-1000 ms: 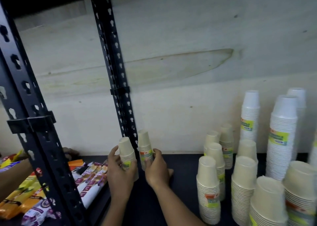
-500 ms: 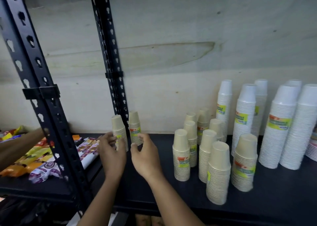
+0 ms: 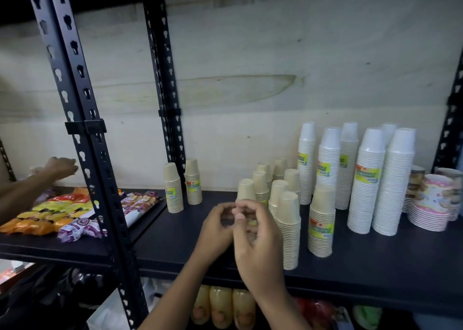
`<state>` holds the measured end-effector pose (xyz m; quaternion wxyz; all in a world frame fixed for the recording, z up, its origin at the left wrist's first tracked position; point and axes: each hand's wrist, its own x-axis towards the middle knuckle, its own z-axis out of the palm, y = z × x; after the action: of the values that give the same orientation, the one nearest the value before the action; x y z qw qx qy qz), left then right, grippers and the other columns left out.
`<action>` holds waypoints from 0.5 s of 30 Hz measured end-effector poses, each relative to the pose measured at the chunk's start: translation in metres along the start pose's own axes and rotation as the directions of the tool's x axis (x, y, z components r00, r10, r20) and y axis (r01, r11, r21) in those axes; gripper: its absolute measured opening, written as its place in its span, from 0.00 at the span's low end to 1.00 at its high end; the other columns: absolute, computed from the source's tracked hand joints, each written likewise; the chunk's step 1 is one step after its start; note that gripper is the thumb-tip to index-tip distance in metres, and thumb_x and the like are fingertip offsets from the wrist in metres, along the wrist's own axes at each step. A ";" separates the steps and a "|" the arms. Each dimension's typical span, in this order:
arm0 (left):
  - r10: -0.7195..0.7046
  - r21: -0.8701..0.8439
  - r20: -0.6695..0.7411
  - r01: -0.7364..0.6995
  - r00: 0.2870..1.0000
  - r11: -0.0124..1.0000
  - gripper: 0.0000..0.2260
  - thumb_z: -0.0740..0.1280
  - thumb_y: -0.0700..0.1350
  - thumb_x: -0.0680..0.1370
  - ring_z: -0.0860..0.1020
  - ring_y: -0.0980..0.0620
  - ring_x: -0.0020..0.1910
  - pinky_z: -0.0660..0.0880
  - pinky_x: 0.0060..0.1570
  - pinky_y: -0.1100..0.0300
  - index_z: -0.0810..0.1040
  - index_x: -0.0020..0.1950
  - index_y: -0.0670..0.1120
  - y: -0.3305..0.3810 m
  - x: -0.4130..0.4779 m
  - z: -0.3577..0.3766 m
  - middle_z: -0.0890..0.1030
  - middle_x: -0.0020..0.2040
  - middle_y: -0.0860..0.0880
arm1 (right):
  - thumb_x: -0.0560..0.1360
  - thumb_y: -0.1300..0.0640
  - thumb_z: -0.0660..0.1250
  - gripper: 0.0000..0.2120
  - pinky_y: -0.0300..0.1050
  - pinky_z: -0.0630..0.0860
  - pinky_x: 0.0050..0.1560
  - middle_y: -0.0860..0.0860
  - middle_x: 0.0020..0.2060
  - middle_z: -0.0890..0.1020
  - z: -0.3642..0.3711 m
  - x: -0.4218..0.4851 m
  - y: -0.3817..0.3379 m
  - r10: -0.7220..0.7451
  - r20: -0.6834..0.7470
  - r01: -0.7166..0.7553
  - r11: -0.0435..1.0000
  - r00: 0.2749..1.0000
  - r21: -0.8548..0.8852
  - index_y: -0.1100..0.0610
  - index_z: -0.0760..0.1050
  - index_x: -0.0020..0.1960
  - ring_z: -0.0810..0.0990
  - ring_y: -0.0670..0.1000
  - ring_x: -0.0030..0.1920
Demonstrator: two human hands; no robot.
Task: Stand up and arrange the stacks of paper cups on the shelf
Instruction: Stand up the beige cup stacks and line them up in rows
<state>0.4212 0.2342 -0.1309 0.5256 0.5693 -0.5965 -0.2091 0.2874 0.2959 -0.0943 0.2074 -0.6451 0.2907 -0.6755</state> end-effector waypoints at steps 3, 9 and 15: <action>0.023 -0.029 -0.005 -0.023 1.000 0.999 0.27 0.77 0.56 0.70 0.80 0.63 0.57 0.78 0.56 0.63 0.74 0.67 0.55 -0.001 -0.003 0.014 0.80 0.60 0.55 | 0.78 0.64 0.68 0.10 0.37 0.79 0.47 0.42 0.52 0.81 -0.030 -0.007 0.001 -0.045 -0.067 0.042 0.998 0.997 -0.044 0.52 0.78 0.57 0.82 0.46 0.52; 0.013 0.105 -0.055 -0.007 0.998 0.994 0.36 0.78 0.59 0.70 0.76 0.61 0.60 0.76 0.62 0.59 0.68 0.73 0.53 -0.001 -0.001 0.029 0.74 0.63 0.54 | 0.74 0.65 0.72 0.13 0.51 0.78 0.54 0.47 0.55 0.73 -0.061 -0.012 0.027 -0.041 -0.167 0.008 0.981 0.985 -0.193 0.55 0.78 0.57 0.75 0.51 0.59; -0.012 0.118 -0.109 0.025 0.994 0.993 0.37 0.79 0.55 0.70 0.76 0.57 0.60 0.76 0.63 0.55 0.67 0.74 0.51 -0.006 0.000 0.036 0.74 0.63 0.52 | 0.72 0.63 0.74 0.18 0.53 0.73 0.62 0.49 0.58 0.72 -0.064 -0.021 0.049 0.011 -0.197 -0.068 0.956 0.980 -0.284 0.55 0.76 0.60 0.69 0.50 0.62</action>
<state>0.3931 0.2205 -0.1490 0.5203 0.6157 -0.5733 -0.1466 0.2205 0.2809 -0.1424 0.0953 -0.5940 0.4180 -0.6807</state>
